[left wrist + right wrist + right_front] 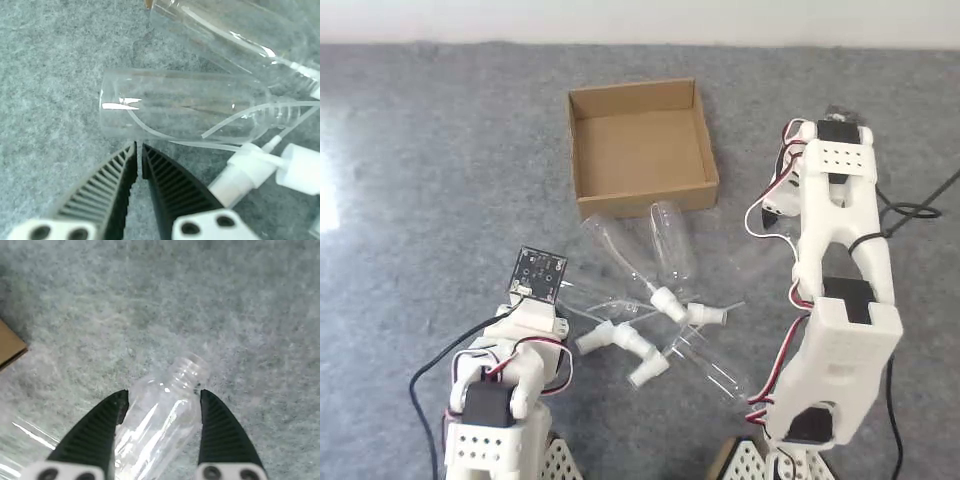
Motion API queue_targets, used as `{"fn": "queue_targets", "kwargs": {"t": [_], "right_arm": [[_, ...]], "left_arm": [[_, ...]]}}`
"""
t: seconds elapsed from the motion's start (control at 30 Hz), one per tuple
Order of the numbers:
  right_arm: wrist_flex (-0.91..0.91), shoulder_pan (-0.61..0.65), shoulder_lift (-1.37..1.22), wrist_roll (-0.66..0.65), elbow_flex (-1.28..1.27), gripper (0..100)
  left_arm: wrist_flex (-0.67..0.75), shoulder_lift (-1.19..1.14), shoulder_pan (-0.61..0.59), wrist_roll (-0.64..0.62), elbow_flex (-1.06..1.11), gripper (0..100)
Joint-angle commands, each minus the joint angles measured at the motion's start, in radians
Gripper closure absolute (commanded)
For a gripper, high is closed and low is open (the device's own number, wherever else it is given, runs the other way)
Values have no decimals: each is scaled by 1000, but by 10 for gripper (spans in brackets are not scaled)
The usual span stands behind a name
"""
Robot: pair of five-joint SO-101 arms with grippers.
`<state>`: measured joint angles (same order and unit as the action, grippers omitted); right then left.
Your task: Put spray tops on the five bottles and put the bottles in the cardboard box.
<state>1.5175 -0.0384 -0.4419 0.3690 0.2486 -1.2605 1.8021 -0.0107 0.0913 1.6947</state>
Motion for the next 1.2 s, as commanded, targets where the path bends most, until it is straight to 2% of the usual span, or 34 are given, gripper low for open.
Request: {"fn": "queue_targets", "kwargs": {"t": [0.0,0.27,0.47,0.77,1.0,1.17], "right_arm": [[21,4,13,8,55,927],[81,70,13,270,43,704],[71,77,13,354,43,703],[150,77,13,480,43,700],[228,74,12,493,40,700],[166,42,-64,493,3,699]], "left_arm": [[-3,23,-5,5,-10,985],[-3,23,-5,5,-10,985],[-3,23,-5,5,-10,985],[-3,23,-5,5,-10,985],[-3,23,-5,5,-10,985],[-3,23,-5,5,-10,985]]}}
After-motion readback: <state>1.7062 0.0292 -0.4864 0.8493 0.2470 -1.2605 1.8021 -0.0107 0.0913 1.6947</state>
